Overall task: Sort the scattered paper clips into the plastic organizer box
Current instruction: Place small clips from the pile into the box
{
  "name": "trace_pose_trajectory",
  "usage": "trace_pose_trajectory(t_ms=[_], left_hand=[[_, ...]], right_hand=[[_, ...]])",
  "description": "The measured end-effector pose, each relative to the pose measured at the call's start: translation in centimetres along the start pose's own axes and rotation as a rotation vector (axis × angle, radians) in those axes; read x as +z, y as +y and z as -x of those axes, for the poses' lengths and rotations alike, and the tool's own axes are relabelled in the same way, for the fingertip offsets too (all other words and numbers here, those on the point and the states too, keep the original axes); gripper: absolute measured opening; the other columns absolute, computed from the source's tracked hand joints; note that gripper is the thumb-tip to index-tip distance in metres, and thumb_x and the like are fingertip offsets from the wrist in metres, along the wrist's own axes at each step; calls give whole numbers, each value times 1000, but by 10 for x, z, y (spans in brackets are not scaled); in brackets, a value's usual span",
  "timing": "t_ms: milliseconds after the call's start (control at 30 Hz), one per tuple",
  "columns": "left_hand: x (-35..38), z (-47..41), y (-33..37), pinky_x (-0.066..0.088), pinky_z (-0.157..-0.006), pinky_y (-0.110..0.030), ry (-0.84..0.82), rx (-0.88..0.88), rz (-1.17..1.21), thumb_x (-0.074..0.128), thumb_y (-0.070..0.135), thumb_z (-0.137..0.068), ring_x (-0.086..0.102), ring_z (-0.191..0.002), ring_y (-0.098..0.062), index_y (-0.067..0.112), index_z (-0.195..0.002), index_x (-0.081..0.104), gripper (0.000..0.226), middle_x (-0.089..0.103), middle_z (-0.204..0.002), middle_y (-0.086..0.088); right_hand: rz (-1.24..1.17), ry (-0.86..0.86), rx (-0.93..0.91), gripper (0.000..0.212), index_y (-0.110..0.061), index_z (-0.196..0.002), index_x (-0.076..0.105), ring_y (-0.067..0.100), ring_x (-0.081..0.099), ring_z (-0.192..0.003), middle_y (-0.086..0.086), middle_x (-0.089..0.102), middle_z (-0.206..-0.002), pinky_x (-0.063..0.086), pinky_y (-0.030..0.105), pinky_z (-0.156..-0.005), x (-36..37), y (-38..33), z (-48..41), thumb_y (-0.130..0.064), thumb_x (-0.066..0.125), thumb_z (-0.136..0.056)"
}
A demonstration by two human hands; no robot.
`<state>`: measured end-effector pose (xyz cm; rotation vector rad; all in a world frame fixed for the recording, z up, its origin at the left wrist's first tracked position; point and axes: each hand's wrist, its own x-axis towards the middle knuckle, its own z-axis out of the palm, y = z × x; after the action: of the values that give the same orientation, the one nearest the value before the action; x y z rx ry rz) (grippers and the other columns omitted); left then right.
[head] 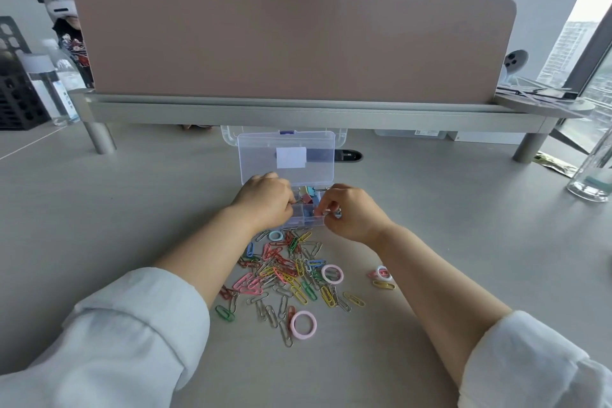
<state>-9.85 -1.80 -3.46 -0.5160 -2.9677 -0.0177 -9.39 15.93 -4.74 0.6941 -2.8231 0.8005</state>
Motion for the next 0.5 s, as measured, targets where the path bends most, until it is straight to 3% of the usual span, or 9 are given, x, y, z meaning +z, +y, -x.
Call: trace_pose_trajectory(t_ms=[167, 267, 400, 500], left_hand=[[-4, 15, -3, 39, -98, -38, 5, -30, 19, 45, 21, -90, 46, -118, -24, 16, -122, 58, 35, 55, -128, -2], [-8, 29, -4, 44, -91, -37, 18, -52, 73, 49, 20, -89, 51, -115, -25, 18, -129, 47, 40, 52, -130, -4], [-11, 49, -11, 47, -79, -37, 69, -136, 163, 54, 16, -84, 57, -95, -26, 17, -103, 50, 20, 55, -114, -4], [-15, 63, -17, 43, -72, -34, 90, -223, 184, 56, 14, -81, 54, -85, -24, 20, -83, 47, 10, 60, -104, -5]], right_hand=[[10, 73, -25, 22, -10, -89, 70, 19, 55, -74, 3, 58, -85, 48, 31, -72, -6, -3, 13, -2, 55, -74], [18, 6, -2, 19, -11, -86, 70, 15, 52, -70, 3, 64, -81, 45, 25, -69, -7, -5, 20, -4, 56, -75], [41, -198, 64, 13, -11, -84, 69, 11, 50, -68, -1, 62, -79, 37, 12, -57, -9, -10, 30, -10, 58, -77], [28, -281, 117, 13, -14, -78, 67, 13, 51, -64, 1, 61, -76, 39, 14, -58, -12, -16, 35, -9, 55, -77]])
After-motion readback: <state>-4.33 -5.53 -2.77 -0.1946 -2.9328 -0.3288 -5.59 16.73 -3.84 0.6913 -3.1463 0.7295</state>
